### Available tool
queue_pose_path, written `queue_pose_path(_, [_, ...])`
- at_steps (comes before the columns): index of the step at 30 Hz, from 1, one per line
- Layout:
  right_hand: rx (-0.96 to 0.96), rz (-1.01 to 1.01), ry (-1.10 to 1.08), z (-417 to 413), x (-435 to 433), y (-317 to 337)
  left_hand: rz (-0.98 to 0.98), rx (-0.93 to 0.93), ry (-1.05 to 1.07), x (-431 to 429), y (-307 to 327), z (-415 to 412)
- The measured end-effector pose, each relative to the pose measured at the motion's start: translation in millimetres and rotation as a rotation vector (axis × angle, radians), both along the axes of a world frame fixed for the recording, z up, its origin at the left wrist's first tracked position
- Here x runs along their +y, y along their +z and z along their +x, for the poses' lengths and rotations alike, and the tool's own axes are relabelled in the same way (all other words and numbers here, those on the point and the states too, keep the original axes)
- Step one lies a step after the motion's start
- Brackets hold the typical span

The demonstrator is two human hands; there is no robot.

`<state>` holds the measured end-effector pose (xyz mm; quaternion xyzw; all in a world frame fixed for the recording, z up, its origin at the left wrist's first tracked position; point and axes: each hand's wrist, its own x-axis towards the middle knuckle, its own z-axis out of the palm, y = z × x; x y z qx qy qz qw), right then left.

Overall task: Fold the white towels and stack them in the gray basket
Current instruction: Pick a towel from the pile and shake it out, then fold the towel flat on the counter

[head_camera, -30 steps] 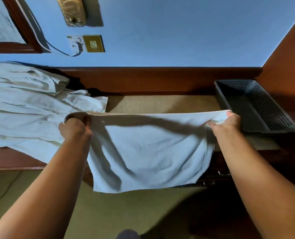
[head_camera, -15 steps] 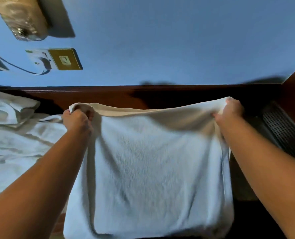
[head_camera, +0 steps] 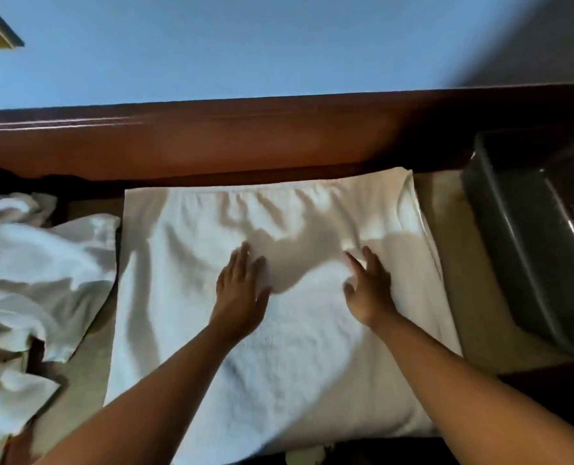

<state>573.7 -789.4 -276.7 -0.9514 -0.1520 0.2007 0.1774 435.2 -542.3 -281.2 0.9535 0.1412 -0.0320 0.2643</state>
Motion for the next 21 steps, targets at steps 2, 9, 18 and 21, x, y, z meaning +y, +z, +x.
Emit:
queue_pose_path(2, [-0.020,-0.021,0.007,-15.2,-18.6,-2.6,0.014,0.065,-0.121,-25.2,-7.8,-4.5])
queue_pose_path(9, [-0.002,-0.199,-0.018,-47.6,-118.1,7.2,0.171,0.097,-0.385,-89.1,-22.3,-18.8])
queue_pose_path(18, [-0.111,-0.042,-0.289,-93.6,-195.4,23.6,0.169,0.227,-0.389,-135.3,-6.0,-25.7])
queue_pose_path(21, [-0.060,0.038,-0.634,-96.9,-207.8,20.0,0.147,0.262,-0.422,-169.9,-2.3,-26.2])
